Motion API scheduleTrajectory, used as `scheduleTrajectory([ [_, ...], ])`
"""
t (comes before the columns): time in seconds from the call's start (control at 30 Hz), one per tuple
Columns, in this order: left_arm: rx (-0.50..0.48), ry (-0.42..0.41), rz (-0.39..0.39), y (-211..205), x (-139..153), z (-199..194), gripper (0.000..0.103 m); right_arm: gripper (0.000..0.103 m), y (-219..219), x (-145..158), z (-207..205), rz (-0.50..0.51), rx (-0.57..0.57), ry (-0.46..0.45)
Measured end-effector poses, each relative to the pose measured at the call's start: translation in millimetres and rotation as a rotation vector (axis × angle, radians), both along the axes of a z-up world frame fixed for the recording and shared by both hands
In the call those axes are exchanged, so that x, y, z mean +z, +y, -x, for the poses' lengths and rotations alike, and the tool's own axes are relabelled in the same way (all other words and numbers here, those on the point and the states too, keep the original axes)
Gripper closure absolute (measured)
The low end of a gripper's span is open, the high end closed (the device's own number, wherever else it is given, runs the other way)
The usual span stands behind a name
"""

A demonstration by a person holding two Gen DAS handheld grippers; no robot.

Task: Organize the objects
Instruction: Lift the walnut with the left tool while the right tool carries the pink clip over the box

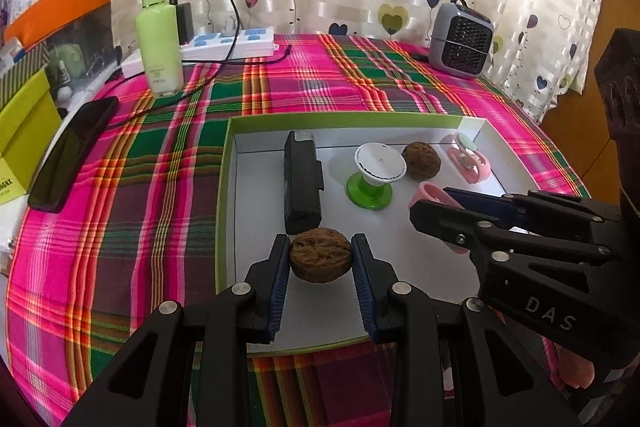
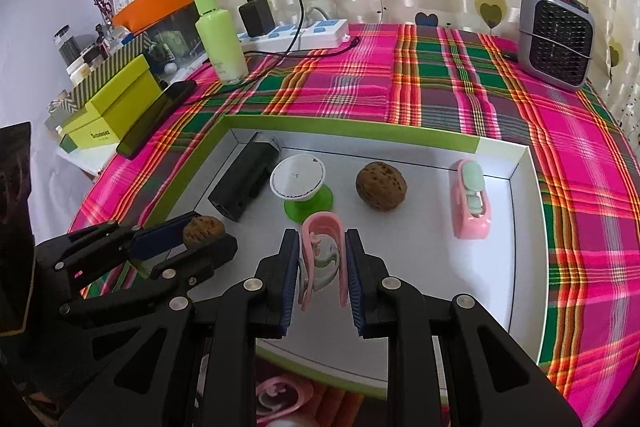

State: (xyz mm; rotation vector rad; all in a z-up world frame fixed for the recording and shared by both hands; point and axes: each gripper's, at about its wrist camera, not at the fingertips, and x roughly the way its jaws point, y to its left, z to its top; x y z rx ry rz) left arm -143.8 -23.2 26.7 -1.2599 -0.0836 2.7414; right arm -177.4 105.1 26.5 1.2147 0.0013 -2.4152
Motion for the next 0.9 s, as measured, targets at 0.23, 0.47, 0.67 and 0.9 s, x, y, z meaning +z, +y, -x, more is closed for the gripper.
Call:
scheduleTrajectory([
  [0.23,-0.009,0.000,0.017,1.8,0.1,4.1,0.074,0.079,-0.4,-4.1,7.0,-0.004,-0.006,-0.017],
  [0.47,-0.014,0.003,0.025,2.7,-0.2,7.0,0.074,0.079,-1.8,-8.4,9.3,-0.027,-0.010,-0.014],
  [0.67,-0.018,0.008,0.042,6.0,-1.6,10.6,0.074,0.079,-1.8,-8.9,10.5,-0.041,-0.011,-0.003],
  [0.9,-0.019,0.011,0.052,7.5,-3.1,12.1,0.074,0.079,-1.8,-11.1,12.8,-0.045,-0.012,-0.001],
])
